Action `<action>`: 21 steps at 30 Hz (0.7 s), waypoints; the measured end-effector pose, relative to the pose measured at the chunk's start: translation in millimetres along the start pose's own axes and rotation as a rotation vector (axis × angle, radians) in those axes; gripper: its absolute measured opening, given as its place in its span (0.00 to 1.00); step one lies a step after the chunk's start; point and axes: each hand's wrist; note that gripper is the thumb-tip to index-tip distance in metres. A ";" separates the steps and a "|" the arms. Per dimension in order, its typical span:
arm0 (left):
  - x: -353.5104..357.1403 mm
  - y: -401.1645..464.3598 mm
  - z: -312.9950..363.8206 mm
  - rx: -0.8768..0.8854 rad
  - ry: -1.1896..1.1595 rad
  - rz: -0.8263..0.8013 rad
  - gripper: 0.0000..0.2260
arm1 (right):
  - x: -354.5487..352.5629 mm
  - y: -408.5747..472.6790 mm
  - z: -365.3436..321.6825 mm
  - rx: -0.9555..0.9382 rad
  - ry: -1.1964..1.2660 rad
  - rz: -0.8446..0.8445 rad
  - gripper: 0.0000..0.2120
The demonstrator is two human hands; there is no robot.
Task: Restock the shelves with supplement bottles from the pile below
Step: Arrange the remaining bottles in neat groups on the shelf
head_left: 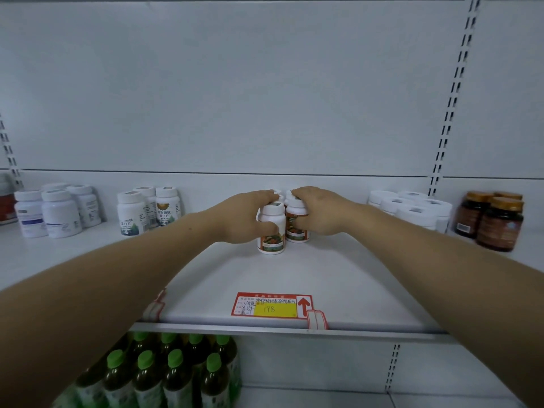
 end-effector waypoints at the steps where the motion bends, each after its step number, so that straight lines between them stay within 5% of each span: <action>1: 1.3 -0.4 -0.8 -0.011 -0.026 0.002 0.32 | -0.5 -0.8 -0.9 0.002 -0.004 -0.002 0.24; 6: 7.8 -11.0 1.9 -0.050 -0.173 0.062 0.40 | -1.5 -3.2 -2.3 0.001 0.001 -0.008 0.24; 21: 19.8 -18.8 13.7 -0.175 -0.220 0.073 0.36 | -3.0 -9.4 -7.3 0.029 0.012 -0.020 0.25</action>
Point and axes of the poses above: each hand's wrist, its own y-axis towards the middle knuckle, its own x-axis out of the palm, z = x × y, and after that the axes turned 12 degrees about -y, right-handed
